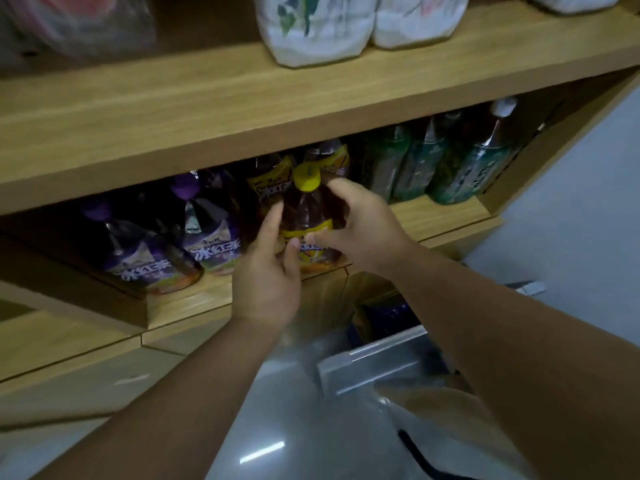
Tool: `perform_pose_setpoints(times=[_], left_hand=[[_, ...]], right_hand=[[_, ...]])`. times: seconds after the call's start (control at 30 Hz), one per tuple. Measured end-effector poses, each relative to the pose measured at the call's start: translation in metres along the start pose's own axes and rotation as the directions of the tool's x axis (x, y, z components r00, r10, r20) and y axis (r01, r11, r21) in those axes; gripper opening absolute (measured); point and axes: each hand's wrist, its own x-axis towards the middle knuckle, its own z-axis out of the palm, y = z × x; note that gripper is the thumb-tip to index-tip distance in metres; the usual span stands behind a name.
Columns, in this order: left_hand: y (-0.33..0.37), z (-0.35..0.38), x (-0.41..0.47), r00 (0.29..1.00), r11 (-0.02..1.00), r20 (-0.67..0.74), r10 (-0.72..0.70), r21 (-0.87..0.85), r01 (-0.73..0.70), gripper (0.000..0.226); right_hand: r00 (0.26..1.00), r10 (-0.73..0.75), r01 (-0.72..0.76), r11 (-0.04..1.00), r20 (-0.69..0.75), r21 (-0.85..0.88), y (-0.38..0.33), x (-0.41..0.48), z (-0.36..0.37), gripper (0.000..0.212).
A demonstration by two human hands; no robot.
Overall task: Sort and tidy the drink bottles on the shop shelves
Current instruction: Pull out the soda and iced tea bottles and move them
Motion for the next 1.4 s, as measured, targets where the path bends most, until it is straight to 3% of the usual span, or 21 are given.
perform_pose_setpoints(times=[0.07, 0.2, 0.3, 0.43, 0.53, 0.7, 1.03, 1.2, 1.33, 1.4], left_hand=[[-0.011, 0.002, -0.001, 1.000, 1.000, -0.004, -0.004, -0.006, 0.004, 0.058], [-0.033, -0.011, 0.001, 0.989, 0.990, 0.056, 0.140, 0.026, -0.141, 0.060], [-0.045, -0.033, 0.002, 0.951, 0.929, -0.053, 0.305, 0.234, -0.286, 0.050], [-0.060, -0.060, 0.008, 0.907, 0.797, -0.147, 0.394, 0.547, -0.258, 0.046], [-0.065, -0.066, 0.017, 0.933, 0.726, -0.061, 0.354, 0.647, -0.233, 0.048], [-0.067, -0.063, 0.034, 0.957, 0.724, -0.003, 0.289, 0.655, -0.216, 0.056], [-0.057, -0.063, 0.037, 0.975, 0.718, -0.003, 0.224, 0.676, -0.163, 0.048], [-0.034, -0.081, 0.019, 0.984, 0.705, 0.108, 0.140, 0.687, -0.176, 0.065], [-0.006, -0.114, -0.005, 0.969, 0.655, 0.224, 0.099, 0.719, -0.233, 0.074], [0.017, -0.134, -0.016, 0.958, 0.675, 0.285, 0.039, 0.700, -0.236, 0.073]], right_hand=[[1.000, 0.009, -0.009, 1.000, -0.001, 0.025, 0.005, 0.010, 0.015, 0.070], [0.997, 0.073, -0.073, 0.997, -0.037, -0.003, 0.012, 0.015, 0.025, 0.082], [0.995, 0.081, -0.083, 0.996, -0.053, -0.040, 0.015, 0.015, 0.024, 0.089], [0.996, 0.064, -0.067, 0.997, -0.060, -0.048, 0.014, 0.020, 0.028, 0.087], [0.999, 0.043, -0.042, 0.997, -0.017, 0.062, 0.019, 0.028, 0.031, 0.085], [1.000, 0.001, -0.003, 0.997, 0.025, 0.071, 0.018, 0.038, 0.035, 0.085], [0.997, 0.022, -0.017, 0.997, 0.069, -0.077, -0.002, 0.043, 0.037, 0.090], [0.977, 0.200, -0.175, 0.952, 0.079, -0.250, -0.028, 0.020, 0.032, 0.099], [0.972, 0.211, -0.186, 0.959, 0.101, -0.214, -0.060, -0.010, -0.001, 0.070], [0.979, 0.175, -0.148, 0.964, 0.107, -0.221, -0.082, -0.022, -0.026, 0.069]])
